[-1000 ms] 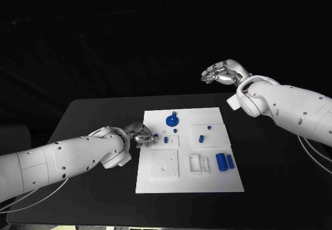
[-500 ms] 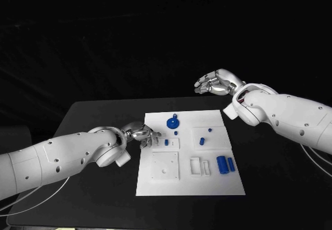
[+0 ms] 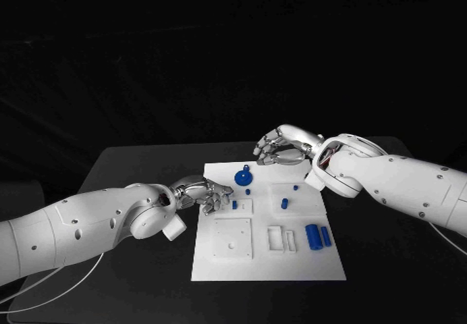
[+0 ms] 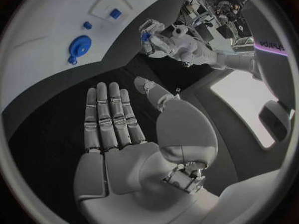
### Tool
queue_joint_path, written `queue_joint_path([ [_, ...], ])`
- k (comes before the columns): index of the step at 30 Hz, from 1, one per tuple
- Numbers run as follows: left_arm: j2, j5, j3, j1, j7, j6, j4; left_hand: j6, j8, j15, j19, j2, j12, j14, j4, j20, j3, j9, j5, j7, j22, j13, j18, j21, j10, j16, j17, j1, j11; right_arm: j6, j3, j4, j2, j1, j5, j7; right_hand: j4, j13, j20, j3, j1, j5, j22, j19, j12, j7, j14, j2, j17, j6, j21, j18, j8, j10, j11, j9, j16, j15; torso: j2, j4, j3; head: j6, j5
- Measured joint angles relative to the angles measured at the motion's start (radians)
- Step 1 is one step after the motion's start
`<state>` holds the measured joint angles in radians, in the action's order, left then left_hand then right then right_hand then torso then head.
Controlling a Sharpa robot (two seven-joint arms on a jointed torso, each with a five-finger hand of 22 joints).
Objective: Assemble the parts on the task board
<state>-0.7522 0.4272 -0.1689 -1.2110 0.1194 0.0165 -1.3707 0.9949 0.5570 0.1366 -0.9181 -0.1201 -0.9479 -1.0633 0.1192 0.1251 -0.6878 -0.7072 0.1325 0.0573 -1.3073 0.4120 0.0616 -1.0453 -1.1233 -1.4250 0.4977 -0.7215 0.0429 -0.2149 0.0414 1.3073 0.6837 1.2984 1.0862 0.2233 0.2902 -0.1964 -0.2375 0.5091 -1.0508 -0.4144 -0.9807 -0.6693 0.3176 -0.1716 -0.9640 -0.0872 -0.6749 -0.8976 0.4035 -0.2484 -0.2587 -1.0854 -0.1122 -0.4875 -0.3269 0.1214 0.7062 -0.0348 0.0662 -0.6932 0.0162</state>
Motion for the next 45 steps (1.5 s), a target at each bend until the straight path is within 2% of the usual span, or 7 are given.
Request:
queue_joint_path([
  [11, -0.014, -0.077, 0.0, 0.0, 0.046, 0.1, -0.04, -0.005, 0.008, -0.005, 0.018, -0.037, -0.026, 0.013, 0.053, -0.004, -0.05, -0.111, 0.047, 0.002, 0.0, 0.007, 0.0, -0.017, 0.009, -0.035, 0.002, 0.101, -0.002, 0.001, 0.023, 0.1, 0.008, -0.009, 0.082, -0.012, 0.003, -0.123, 0.056, -0.04, -0.038, 0.008, -0.031, -0.156, 0.151, 0.009, -0.127, -0.03, -0.13, -0.001, 0.089, 0.0, -0.005, -0.123, 0.069, 0.01, -0.127, -0.074, 0.0, 0.0001, 0.0003, 0.013, 0.0],
  [20, -0.026, -0.095, 0.0, 0.0, 0.068, 0.131, -0.065, 0.009, 0.015, -0.002, 0.018, -0.047, -0.054, 0.012, 0.078, -0.004, -0.076, -0.187, 0.108, -0.013, -0.001, 0.014, 0.0, -0.039, -0.001, -0.072, 0.014, 0.158, 0.008, 0.008, 0.029, 0.136, 0.009, -0.013, 0.103, -0.014, 0.003, -0.339, 0.093, -0.067, -0.047, 0.015, -0.07, -0.214, 0.376, 0.022, -0.146, -0.029, -0.346, 0.007, 0.158, 0.0, -0.005, -0.066, 0.078, 0.021, -0.223, -0.104, 0.0, -0.0003, 0.0004, 0.021, 0.0],
  [28, -0.029, -0.106, 0.0, 0.0, 0.082, 0.151, -0.068, 0.014, 0.015, 0.003, 0.018, -0.046, -0.07, 0.007, 0.088, -0.004, -0.086, -0.222, 0.109, -0.019, -0.001, 0.017, 0.0, -0.058, -0.008, -0.086, 0.018, 0.171, 0.015, 0.024, 0.034, 0.17, 0.015, -0.02, 0.11, -0.015, 0.003, -0.451, 0.104, -0.075, -0.047, 0.015, -0.101, -0.228, 0.481, 0.027, -0.16, -0.029, -0.484, 0.01, 0.204, 0.0, -0.005, -0.037, 0.079, 0.024, -0.237, -0.126, 0.0, 0.0001, 0.0005, 0.023, -0.001],
  [29, -0.029, -0.106, 0.0, 0.0, 0.082, 0.152, -0.068, 0.014, 0.017, 0.003, 0.018, -0.045, -0.07, 0.006, 0.088, -0.004, -0.086, -0.222, 0.138, -0.019, -0.001, 0.017, 0.0, -0.058, -0.008, -0.086, 0.018, 0.172, 0.015, 0.027, 0.034, 0.173, 0.017, -0.021, 0.11, -0.014, 0.004, -0.46, 0.108, -0.076, -0.047, 0.012, -0.104, -0.237, 0.492, 0.027, -0.166, -0.029, -0.497, 0.01, 0.212, 0.0, -0.005, -0.037, 0.08, 0.024, -0.241, -0.13, 0.001, 0.0, 0.0005, 0.022, -0.001],
  [32, -0.029, -0.107, -0.001, 0.001, 0.084, 0.155, -0.067, 0.014, 0.017, 0.004, 0.018, -0.041, -0.07, 0.006, 0.088, -0.004, -0.086, -0.224, 0.159, -0.019, -0.001, 0.018, 0.0, -0.058, -0.008, -0.086, 0.018, 0.177, 0.015, 0.035, 0.034, 0.18, 0.023, -0.024, 0.11, -0.013, 0.003, -0.498, 0.12, -0.083, -0.047, 0.0, -0.117, -0.255, 0.535, 0.028, -0.19, -0.029, -0.55, 0.011, 0.236, 0.0, -0.005, -0.037, 0.08, 0.024, -0.261, -0.141, 0.001, 0.0001, 0.001, 0.019, -0.002],
  [36, -0.03, -0.108, -0.001, 0.001, 0.087, 0.157, -0.067, 0.016, 0.017, 0.004, 0.018, -0.041, -0.07, 0.006, 0.089, -0.004, -0.087, -0.227, 0.16, -0.023, 0.0, 0.018, 0.0, -0.062, -0.008, -0.086, 0.018, 0.177, 0.014, 0.047, 0.034, 0.187, 0.028, -0.026, 0.11, -0.012, 0.005, -0.545, 0.132, -0.086, -0.047, -0.041, -0.132, -0.274, 0.586, 0.03, -0.207, -0.029, -0.617, 0.004, 0.263, 0.0, -0.005, -0.037, 0.08, 0.024, -0.277, -0.153, 0.001, 0.0001, 0.0011, 0.018, -0.003],
  [45, -0.03, -0.11, 0.0, 0.0, 0.093, 0.158, -0.067, 0.016, 0.017, 0.003, 0.018, -0.041, -0.07, 0.007, 0.09, -0.004, -0.088, -0.231, 0.167, -0.024, 0.0, 0.018, 0.0, -0.062, -0.008, -0.086, 0.018, 0.177, 0.014, 0.066, 0.034, 0.197, 0.029, -0.03, 0.11, -0.012, 0.004, -0.606, 0.141, -0.104, -0.047, -0.059, -0.169, -0.283, 0.655, 0.029, -0.215, -0.029, -0.634, 0.0, 0.305, 0.0, -0.005, -0.037, 0.08, 0.028, -0.316, -0.159, 0.001, 0.0008, 0.0018, 0.016, 0.0],
])
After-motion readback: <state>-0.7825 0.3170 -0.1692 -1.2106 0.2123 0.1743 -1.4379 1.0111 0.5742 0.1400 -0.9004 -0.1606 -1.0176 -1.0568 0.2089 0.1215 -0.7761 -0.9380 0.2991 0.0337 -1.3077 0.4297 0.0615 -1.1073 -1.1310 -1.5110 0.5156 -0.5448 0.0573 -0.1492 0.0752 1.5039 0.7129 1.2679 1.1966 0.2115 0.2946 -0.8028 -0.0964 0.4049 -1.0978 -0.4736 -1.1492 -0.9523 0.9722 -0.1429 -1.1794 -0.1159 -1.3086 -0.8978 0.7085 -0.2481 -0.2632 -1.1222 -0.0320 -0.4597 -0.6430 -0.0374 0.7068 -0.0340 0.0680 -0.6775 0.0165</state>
